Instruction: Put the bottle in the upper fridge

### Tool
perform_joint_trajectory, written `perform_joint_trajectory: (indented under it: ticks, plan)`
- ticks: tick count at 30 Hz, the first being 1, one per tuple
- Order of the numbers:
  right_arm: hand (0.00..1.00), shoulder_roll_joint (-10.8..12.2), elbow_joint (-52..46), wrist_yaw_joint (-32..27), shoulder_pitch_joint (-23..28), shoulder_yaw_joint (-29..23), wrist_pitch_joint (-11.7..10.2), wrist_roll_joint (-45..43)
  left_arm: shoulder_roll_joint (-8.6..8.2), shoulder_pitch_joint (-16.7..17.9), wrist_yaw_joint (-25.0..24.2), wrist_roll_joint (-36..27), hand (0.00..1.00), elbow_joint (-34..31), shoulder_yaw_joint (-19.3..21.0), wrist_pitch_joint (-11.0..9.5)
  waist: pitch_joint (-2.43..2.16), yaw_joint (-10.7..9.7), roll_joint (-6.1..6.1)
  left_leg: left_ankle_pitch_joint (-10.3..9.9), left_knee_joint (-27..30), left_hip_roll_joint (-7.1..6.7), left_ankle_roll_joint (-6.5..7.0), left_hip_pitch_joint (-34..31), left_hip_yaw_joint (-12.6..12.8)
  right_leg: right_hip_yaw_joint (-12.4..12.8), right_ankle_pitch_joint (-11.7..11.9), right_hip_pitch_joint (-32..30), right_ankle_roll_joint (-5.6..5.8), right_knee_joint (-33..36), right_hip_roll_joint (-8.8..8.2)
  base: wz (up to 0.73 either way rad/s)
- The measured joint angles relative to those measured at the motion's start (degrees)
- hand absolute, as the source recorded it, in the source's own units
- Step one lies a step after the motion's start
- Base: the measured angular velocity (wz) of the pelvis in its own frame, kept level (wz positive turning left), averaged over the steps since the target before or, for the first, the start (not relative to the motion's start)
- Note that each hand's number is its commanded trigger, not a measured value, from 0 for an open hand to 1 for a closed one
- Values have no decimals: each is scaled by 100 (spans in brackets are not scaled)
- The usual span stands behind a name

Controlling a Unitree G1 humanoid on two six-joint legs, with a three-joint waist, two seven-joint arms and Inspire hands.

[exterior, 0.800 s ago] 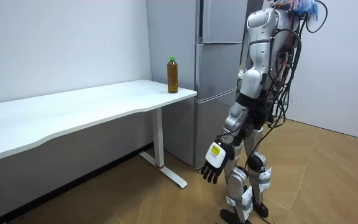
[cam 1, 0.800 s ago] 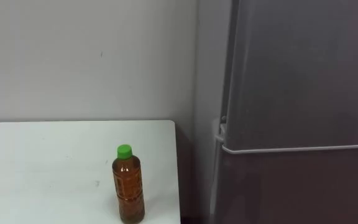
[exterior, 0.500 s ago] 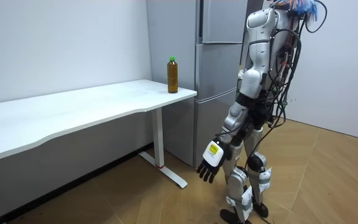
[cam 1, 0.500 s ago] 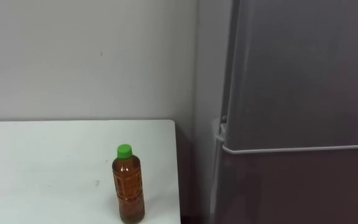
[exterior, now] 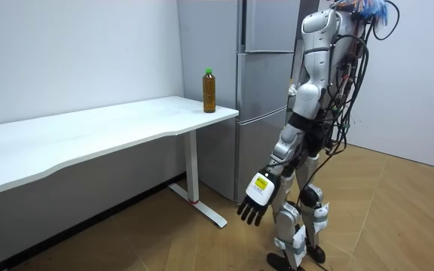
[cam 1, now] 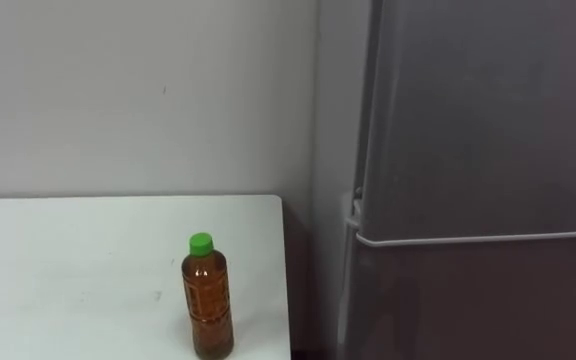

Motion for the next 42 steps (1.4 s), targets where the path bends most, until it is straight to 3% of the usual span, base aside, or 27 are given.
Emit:
perform_joint_trajectory:
  ticks: [8, 13, 17, 23, 27, 36, 42]
  plan:
    - [0, -64, -7, 22, -47, -42, -3, -142, 22, -98, 179, -1459, 0, -81, 306, -43, -2, 15, 114, 1, 32, 1, 0, -11, -1, -19, -1, -4, -2, -1, -7, 0]
    - [0, -145, 8, 47, 5, -144, -2, -160, 70, -146, 455, -2021, 0, -662, 709, -252, 12, 34, 195, 5, -28, -8, 0, 110, -5, -15, -4, 85, 0, -1, -38, -1]
    - [0, -148, -3, 60, 19, -394, 0, -341, 100, -141, 670, -2548, 0, -1490, 826, -353, 20, 6, 247, 10, -64, -20, -6, 124, -20, -25, -9, 95, -1, -17, -34, 0]
    - [0, -179, -116, 58, 43, -559, -2, -676, 156, -301, 915, -2803, 0, -2541, 933, -602, 10, 24, 246, 10, -66, -22, -6, 88, -6, -32, -10, 68, 0, -44, -9, 0]
    - [0, -171, -260, 38, 108, -659, -5, -911, 241, -393, 1188, -2807, 0, -3655, 983, -717, -37, 143, 256, 14, -61, 1, -11, 100, 31, -25, -8, -9, -4, 15, -1, -4]
    - [0, -77, -436, 9, 228, -703, -40, -947, 269, -415, 1529, -2776, 0, -5925, 1341, -786, -24, 183, 247, 10, -128, -2, -11, 179, -15, -25, -4, 80, -4, 27, 2, 1]
    - [0, -64, -460, -2, 230, -697, -34, -957, 271, -438, 1574, -2758, 0, -7076, 1381, -788, -25, 170, 261, 10, -102, -2, -11, 144, -32, -50, -3, 86, -4, 30, 5, 0]
